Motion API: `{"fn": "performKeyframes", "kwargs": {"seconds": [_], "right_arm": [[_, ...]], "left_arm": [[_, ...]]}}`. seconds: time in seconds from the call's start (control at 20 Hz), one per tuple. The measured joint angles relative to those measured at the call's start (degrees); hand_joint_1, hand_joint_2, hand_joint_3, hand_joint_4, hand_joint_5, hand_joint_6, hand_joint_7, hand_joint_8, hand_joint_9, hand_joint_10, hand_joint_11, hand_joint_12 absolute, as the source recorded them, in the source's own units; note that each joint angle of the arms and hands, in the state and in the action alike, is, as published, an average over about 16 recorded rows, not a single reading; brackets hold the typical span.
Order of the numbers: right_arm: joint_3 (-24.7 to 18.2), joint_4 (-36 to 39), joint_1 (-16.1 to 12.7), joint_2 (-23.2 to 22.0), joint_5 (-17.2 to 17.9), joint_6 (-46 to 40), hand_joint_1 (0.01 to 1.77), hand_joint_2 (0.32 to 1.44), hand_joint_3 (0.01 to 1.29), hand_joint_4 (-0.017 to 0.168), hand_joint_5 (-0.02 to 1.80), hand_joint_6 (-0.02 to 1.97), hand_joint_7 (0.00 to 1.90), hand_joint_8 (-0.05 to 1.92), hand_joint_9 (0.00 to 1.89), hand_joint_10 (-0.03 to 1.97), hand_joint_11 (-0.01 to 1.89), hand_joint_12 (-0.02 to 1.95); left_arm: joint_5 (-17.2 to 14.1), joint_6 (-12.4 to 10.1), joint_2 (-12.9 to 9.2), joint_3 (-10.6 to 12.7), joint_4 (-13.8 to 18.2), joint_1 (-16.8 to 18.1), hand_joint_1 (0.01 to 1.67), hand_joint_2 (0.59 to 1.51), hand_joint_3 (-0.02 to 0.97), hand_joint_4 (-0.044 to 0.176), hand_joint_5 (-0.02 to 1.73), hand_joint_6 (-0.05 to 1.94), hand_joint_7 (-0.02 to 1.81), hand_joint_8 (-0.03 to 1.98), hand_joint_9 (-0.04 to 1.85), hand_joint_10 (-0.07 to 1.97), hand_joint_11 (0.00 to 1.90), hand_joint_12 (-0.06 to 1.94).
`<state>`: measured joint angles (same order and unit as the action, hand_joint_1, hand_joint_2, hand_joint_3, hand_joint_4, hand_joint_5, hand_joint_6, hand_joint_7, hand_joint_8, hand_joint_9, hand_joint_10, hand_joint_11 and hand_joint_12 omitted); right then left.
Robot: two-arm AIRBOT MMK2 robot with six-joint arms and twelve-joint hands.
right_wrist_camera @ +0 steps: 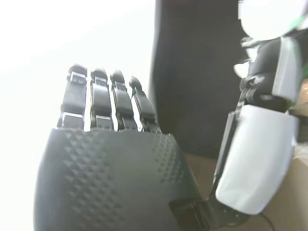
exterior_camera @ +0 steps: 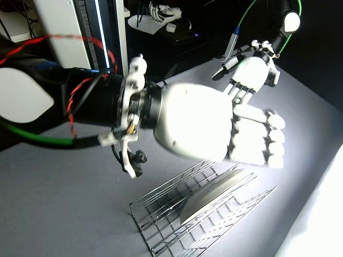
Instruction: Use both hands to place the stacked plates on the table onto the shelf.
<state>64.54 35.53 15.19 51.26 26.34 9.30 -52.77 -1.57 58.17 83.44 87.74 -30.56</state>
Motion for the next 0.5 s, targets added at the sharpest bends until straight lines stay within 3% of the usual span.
{"fn": "performKeyframes", "kwargs": {"seconds": [0.25,0.5], "right_arm": [[-2.2,12.3,2.0,0.0,3.3,-0.1,1.02,0.66,0.01,0.000,0.01,0.02,0.02,0.02,0.02,0.02,0.02,0.00],[-4.0,17.9,3.4,0.0,4.2,-0.1,1.10,0.68,0.01,0.003,0.02,0.02,0.02,0.02,0.02,0.02,0.02,0.00]], "left_arm": [[1.0,0.2,0.7,0.2,-0.2,-0.6,0.01,1.148,0.017,0.004,0.02,0.01,0.01,-0.01,0.02,0.01,0.01,0.01],[1.7,0.4,1.1,0.4,-0.4,-1.5,0.01,1.148,0.018,0.004,0.02,0.01,0.01,-0.01,0.02,0.01,0.01,0.00]]}}
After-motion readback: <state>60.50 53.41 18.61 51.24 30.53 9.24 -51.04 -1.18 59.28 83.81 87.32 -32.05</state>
